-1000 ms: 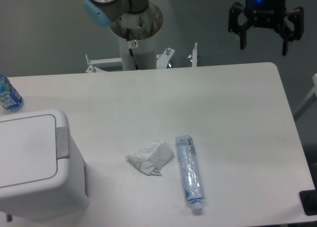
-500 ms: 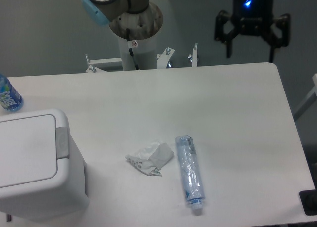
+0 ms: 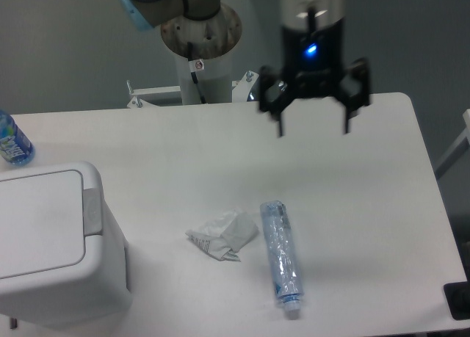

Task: Open the trash can
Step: 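Lower the gripper onto the lid edge of the white trash bin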

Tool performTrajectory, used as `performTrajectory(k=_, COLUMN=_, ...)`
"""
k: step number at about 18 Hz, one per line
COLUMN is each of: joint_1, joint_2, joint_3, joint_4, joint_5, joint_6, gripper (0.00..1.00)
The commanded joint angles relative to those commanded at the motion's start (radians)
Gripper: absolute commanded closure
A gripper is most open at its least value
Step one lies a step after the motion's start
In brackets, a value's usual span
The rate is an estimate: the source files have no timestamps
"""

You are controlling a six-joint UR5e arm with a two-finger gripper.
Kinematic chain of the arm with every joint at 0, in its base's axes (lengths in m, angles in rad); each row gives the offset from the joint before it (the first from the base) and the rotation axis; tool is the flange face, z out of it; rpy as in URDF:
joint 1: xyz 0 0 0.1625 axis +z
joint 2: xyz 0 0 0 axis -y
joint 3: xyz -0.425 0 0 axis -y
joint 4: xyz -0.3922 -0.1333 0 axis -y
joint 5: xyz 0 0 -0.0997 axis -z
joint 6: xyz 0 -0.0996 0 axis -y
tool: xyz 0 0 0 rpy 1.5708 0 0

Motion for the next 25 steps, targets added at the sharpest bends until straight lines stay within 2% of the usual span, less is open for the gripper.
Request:
performTrajectory(k=3, joint_1=-0.009, joint_2=-0.009, joint_3=-0.006, joint_4=0.0, joint_5=-0.143, joint_6=-0.111, gripper=0.0)
performTrajectory(k=5, joint_1=-0.035, joint_2=-0.02, joint_3=-0.011, joint_4=0.0, joint_5=-0.171, joint_6=-0.141, gripper=0.0)
performTrajectory(k=7, joint_1=-0.08, joint_2=-0.038, joint_3=-0.008, joint_4=0.002, joint_5=-0.177, joint_6=-0.157, gripper=0.0)
performTrajectory(k=12, joint_1=-0.137, joint_2=-0.08, joint_3=-0.009, joint_4=0.002, joint_5=-0.227, joint_6=-0.171, gripper=0.0)
performTrajectory(k=25, joint_1=-0.189, joint_2=-0.12, joint_3=-0.009, joint_4=0.031, joint_5=-0.229, joint_6=-0.189, gripper=0.0)
